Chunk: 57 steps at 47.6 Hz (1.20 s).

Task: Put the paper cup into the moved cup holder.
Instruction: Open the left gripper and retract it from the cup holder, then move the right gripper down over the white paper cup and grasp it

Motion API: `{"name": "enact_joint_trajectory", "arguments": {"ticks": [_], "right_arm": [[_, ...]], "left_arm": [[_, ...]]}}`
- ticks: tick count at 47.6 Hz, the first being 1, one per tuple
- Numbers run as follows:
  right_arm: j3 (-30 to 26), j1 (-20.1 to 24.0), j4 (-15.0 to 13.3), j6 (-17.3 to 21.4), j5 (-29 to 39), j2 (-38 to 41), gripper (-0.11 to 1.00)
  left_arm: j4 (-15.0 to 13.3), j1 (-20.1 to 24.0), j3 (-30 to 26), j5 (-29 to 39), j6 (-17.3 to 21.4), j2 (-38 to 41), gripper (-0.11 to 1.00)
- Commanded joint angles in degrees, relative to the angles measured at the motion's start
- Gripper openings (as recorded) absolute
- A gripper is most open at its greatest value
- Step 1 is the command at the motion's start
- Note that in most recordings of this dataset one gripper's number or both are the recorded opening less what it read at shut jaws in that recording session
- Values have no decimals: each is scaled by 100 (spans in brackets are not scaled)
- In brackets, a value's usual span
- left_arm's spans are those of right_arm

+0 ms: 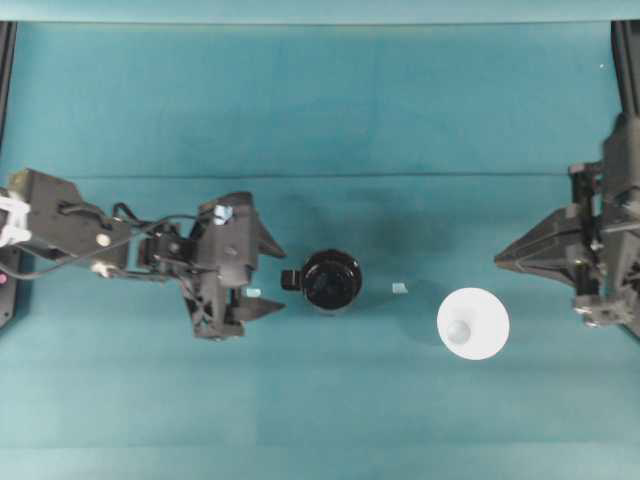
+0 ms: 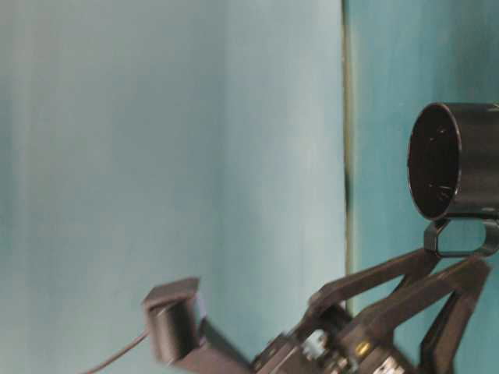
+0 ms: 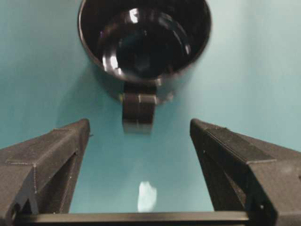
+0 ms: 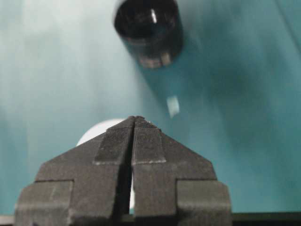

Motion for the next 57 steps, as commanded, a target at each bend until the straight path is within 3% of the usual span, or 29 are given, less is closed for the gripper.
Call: {"name": "enact_joint_trajectory", "arguments": {"ticks": [1,6,11,21,25,43,57], "right_arm": [[-220,-9,9,299,281,246,0],[-378,9,18,580,668,519,8],[-510,18,18,633,870,756,24],[-738,35,26,686,1116,1336,80],[-914,35,26,686,1301,1644,95],[-1538,105,35,668,1828,3182,93],[-1441,88,9,677,1793,3375,92]], "left_arm": [[9,-44,53,9,0,-290,87],[9,-88,149,62,-44,-475,87],[18,-132,255,158,-149,-624,87],[18,-272,439,237,-255,-905,87],[9,-272,510,255,-255,-1028,87],[18,-281,729,545,-272,-1433,87],[9,-272,756,571,-448,-1477,87]]}}
